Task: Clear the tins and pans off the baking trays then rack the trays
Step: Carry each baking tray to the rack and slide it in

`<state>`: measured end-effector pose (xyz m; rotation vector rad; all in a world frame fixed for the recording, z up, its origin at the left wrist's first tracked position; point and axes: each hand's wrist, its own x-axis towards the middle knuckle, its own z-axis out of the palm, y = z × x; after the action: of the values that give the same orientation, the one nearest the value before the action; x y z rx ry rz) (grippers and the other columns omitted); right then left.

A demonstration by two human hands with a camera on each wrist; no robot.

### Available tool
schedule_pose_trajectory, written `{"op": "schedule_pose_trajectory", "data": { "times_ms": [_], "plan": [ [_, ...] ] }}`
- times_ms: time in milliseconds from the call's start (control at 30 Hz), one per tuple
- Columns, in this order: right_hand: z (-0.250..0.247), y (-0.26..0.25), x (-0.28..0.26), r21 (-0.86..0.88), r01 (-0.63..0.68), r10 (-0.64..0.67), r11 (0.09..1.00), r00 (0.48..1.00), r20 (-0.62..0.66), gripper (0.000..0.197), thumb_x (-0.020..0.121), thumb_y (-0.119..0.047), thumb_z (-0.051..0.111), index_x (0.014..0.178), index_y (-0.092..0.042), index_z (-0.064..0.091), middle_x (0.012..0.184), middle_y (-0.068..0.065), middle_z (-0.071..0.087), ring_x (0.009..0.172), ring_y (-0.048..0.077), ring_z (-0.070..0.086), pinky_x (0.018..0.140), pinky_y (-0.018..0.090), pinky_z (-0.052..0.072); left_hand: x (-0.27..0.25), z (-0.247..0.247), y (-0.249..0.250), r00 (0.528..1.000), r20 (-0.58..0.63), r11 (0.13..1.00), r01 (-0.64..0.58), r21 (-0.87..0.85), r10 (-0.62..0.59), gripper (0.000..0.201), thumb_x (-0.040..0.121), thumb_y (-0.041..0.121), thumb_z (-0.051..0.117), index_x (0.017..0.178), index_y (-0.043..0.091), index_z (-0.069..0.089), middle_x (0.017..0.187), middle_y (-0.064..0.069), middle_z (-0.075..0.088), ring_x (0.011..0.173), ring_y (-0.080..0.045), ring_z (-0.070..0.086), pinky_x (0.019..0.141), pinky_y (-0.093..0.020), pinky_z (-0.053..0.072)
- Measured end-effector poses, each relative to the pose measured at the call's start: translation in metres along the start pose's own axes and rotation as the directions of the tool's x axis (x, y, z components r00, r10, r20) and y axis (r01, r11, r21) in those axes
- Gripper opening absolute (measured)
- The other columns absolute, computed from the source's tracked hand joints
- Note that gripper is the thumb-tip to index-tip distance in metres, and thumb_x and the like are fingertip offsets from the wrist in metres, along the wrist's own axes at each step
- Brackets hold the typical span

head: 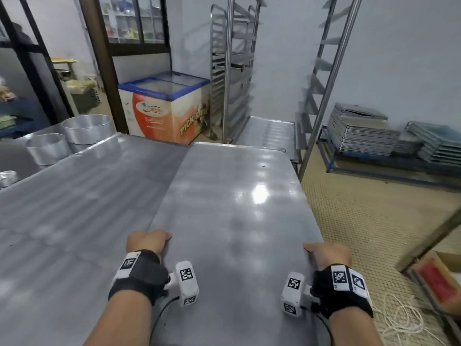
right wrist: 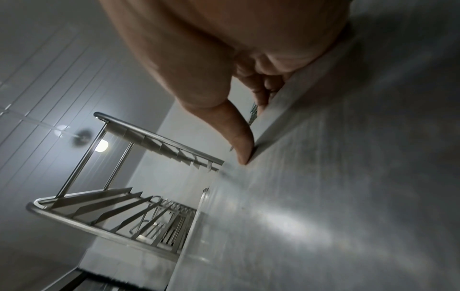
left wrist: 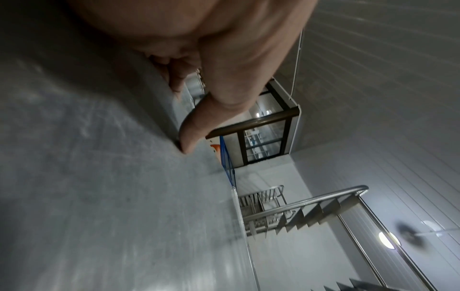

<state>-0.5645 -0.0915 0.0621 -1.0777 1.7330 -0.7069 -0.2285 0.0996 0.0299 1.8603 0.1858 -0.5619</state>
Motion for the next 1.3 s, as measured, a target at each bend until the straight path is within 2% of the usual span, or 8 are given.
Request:
{"op": "schedule_pose_trajectory", "data": {
  "times_ms": [133,500,633,767,900,1067,1167,1300],
  "plan": [
    [0.013,-0.008,0.009,0.056,-0.041,0.043,0.998,0.998,-0.044,0.031,0.068,-0.011,0.086,0.086,0.005,0.066,0.090,0.019,0.070,0.084,0.034,0.067,0.075,0.036,0.053,0.016,0.025,0.028,0.998,0.052,0.999,-0.036,-0.023,0.037,0.026,0.057,0.006,0.090,0.067,0.003,0.066,0.064,-0.012,0.069,0.060,-0.024,0.064,0.071,-0.047,0.059],
    [0.044,-0.050,0.057,0.160,-0.089,0.112,0.983,0.984,-0.137,0.035,0.070,-0.005,0.085,0.079,0.004,0.053,0.093,0.020,0.062,0.089,0.038,0.063,0.079,0.039,0.053,0.070,0.103,0.079,0.983,0.138,0.981,-0.140,0.137,0.121,0.037,0.041,0.020,0.085,0.060,0.002,0.058,0.070,-0.016,0.063,0.064,-0.026,0.053,0.075,-0.052,0.059],
    [0.056,-0.075,0.097,0.152,-0.100,0.120,0.983,0.984,-0.132,0.035,0.072,-0.007,0.085,0.082,0.006,0.054,0.090,0.020,0.061,0.081,0.035,0.060,0.074,0.036,0.050,0.085,0.145,0.102,0.975,0.165,0.961,-0.183,0.205,0.150,0.036,0.061,0.019,0.089,0.073,0.004,0.059,0.082,-0.015,0.063,0.075,-0.028,0.056,0.085,-0.047,0.057],
    [0.066,-0.104,0.146,0.147,-0.126,0.145,0.981,0.982,-0.120,0.034,0.074,-0.007,0.084,0.079,0.009,0.054,0.088,0.022,0.063,0.069,0.030,0.057,0.070,0.036,0.049,0.105,0.197,0.120,0.981,0.147,0.979,-0.147,0.143,0.126,0.032,0.033,0.016,0.079,0.052,0.003,0.057,0.076,-0.022,0.071,0.073,-0.034,0.068,0.080,-0.056,0.060],
    [0.077,-0.128,0.190,0.137,-0.133,0.150,0.982,0.982,-0.119,0.032,0.073,-0.005,0.084,0.084,0.008,0.056,0.107,0.027,0.066,0.081,0.034,0.058,0.075,0.037,0.050,0.119,0.241,0.140,0.980,0.149,0.954,-0.166,0.251,0.131,0.033,0.064,0.019,0.088,0.083,-0.001,0.070,0.088,-0.017,0.066,0.079,-0.027,0.059,0.088,-0.047,0.058],
    [0.084,-0.150,0.231,0.123,-0.159,0.171,0.980,0.981,-0.094,0.038,0.075,-0.003,0.081,0.100,0.014,0.058,0.102,0.028,0.064,0.083,0.035,0.057,0.075,0.035,0.046,0.129,0.280,0.152,0.981,0.184,0.959,-0.107,0.262,0.059,0.024,0.078,0.023,0.079,0.072,0.006,0.064,0.091,-0.011,0.068,0.089,-0.029,0.068,0.081,-0.030,0.053],
    [0.090,-0.160,0.251,0.104,-0.154,0.166,0.983,0.978,-0.127,0.035,0.074,-0.003,0.082,0.069,0.002,0.048,0.103,0.028,0.066,0.079,0.034,0.056,0.075,0.038,0.050,0.141,0.299,0.155,0.989,0.140,0.959,-0.081,0.271,0.044,0.027,0.062,0.015,0.086,0.072,-0.002,0.067,0.086,-0.018,0.074,0.086,-0.032,0.073,0.083,-0.043,0.060],
    [0.100,-0.167,0.278,0.054,-0.173,0.178,0.983,0.978,-0.111,0.037,0.076,0.000,0.078,0.062,0.000,0.044,0.072,0.017,0.057,0.060,0.029,0.050,0.074,0.041,0.050,0.145,0.316,0.166,0.991,0.132,0.958,-0.039,0.284,0.001,0.027,0.071,0.008,0.083,0.063,-0.002,0.060,0.076,-0.017,0.069,0.074,-0.033,0.066,0.072,-0.040,0.055]
  ]
}}
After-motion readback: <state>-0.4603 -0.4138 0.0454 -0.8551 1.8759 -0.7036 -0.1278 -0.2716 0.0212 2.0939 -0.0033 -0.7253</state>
